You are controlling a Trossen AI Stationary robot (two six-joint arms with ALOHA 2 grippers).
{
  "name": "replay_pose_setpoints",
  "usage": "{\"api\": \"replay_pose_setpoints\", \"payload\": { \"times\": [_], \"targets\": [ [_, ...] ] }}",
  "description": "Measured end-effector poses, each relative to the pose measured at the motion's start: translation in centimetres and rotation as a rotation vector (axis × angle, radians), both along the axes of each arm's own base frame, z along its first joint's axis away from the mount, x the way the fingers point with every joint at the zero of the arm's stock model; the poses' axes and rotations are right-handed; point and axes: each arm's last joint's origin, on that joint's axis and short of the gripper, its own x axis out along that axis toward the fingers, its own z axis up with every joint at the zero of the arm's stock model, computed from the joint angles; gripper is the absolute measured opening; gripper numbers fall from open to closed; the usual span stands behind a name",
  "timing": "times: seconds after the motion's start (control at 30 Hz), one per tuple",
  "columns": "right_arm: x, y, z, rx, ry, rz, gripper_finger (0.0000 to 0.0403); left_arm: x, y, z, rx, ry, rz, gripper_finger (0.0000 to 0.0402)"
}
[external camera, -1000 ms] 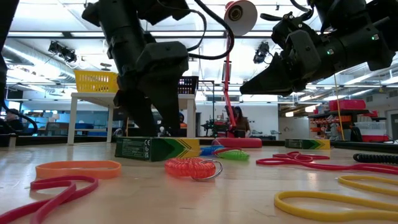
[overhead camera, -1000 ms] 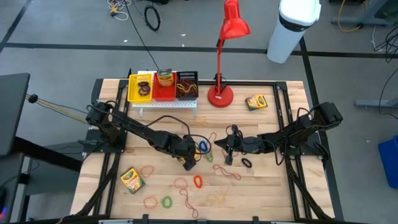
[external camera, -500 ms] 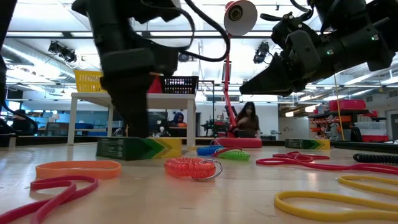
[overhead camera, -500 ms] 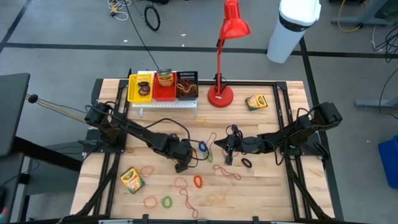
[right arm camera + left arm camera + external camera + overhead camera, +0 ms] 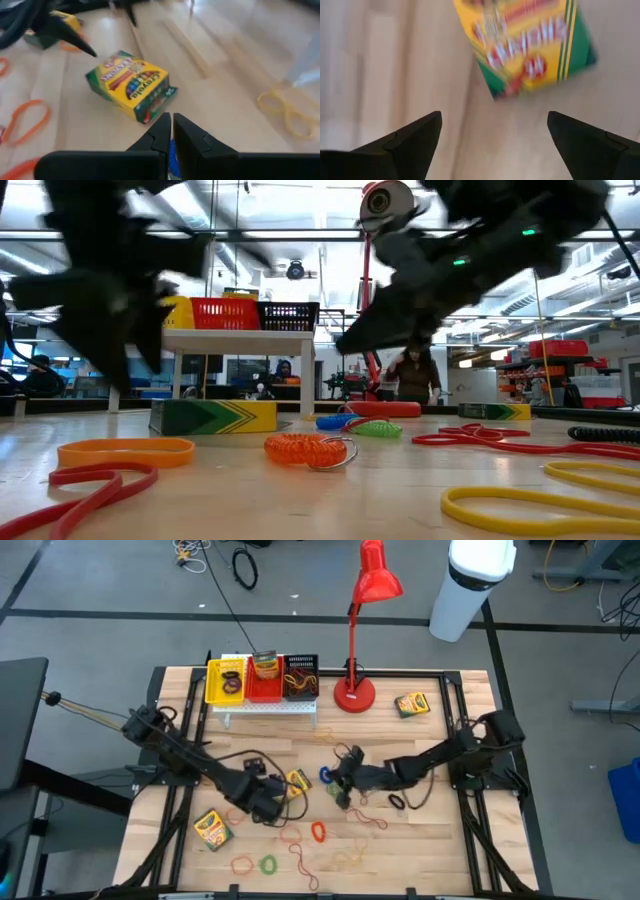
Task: Pick & Place Office Desk Supplies
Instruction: Put the crayon box into the red bin on the shelf
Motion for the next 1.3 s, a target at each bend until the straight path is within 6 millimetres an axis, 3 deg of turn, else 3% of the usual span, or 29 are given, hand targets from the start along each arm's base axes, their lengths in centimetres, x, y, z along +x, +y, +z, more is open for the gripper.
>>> {"api": "replay_pose_setpoints", "payload": {
  "times": [0.17,0.3,0.5,0.7,1.0,1.3],
  "targets": [
    [2.6,-1.8,-0.7,0.124,0.044,-0.034,0.003,-2.1,-0.4,-2.6,-0.018,-0.025,0.037,0.0353],
    [3.4,-3.3,-1.4,0.217,0.078,-0.043,0.0032,-2.4,-0.5,-3.2,-0.026,-0.071,0.015,0.0345],
    [4.3,-3.7,-1.4,0.287,0.085,-0.017,0.0074,-1.0,-0.5,-3.2,-0.001,-0.186,-0.041,0.0321],
    [4.6,-3.6,-1.7,0.314,0.116,-0.017,0.0112,0.4,0.5,-3.7,-0.056,-0.254,-0.067,0.0267],
    [4.4,-4.4,-2.9,0.35,0.183,-0.047,0.0115,0.7,1.1,-3.7,-0.048,-0.243,-0.091,0.0181],
    [5.0,-5.0,-3.7,0.428,0.157,-0.004,0.0115,0.8,1.0,-3.6,-0.046,-0.252,-0.104,0.0165]
  ]
}}
